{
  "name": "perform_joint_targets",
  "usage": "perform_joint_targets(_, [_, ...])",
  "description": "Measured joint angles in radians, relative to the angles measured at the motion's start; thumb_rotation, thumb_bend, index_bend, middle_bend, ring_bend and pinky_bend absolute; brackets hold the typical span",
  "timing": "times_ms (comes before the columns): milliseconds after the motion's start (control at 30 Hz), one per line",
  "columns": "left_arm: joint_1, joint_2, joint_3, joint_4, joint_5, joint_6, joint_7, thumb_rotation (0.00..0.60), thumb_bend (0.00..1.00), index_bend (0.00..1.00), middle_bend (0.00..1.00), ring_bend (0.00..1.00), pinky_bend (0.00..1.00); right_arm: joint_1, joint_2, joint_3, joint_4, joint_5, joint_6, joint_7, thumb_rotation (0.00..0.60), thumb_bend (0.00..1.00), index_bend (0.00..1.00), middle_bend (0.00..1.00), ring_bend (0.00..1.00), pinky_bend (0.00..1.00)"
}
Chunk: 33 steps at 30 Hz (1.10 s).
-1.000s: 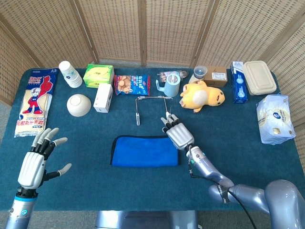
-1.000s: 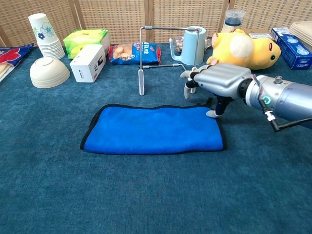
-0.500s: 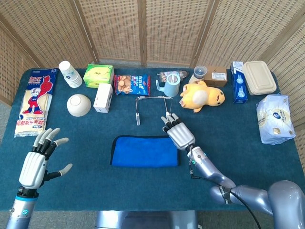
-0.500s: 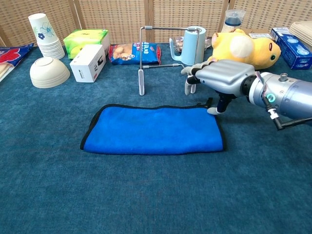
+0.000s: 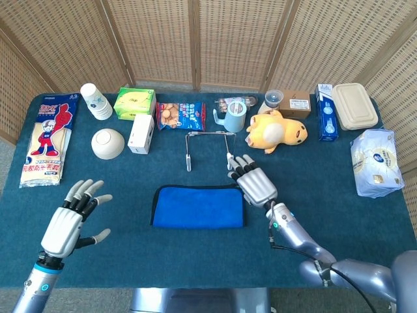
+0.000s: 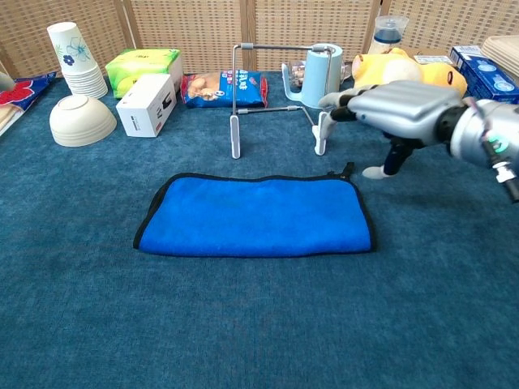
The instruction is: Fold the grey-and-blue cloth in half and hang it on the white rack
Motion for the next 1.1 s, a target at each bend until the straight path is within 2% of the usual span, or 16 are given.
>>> perform_joint_targets(433, [-0.1, 0.0, 0.001, 0.099, 0.052, -0.113, 0.064, 0.6, 0.26, 0.24, 0.13, 0.0, 0.0, -0.144, 0.217, -0.019, -0.227, 0.011, 0.176, -0.013, 0.6, 0.28, 0.24, 0.04, 0.0, 0.0])
perform_joint_targets(833, [-0.234, -0.01, -0.011, 0.288, 0.115, -0.206, 0.067, 0.6, 0.24, 0.18, 0.14, 0.0, 0.0, -0.288, 0.334, -0.057, -0.328, -0.035, 0.326, 0.035, 0.6, 0.28, 0.24, 0.04, 0.0, 0.0])
perform_joint_targets(1100, [-0.326, -0.062, 0.003, 0.447, 0.181, -0.232, 0.023, 0.6, 0.23, 0.15, 0.12, 0.0, 0.0, -0.338, 0.359, -0.064, -0.341, -0.06, 0.366, 0.066, 0.6, 0.28, 0.23, 0.04, 0.0, 0.0])
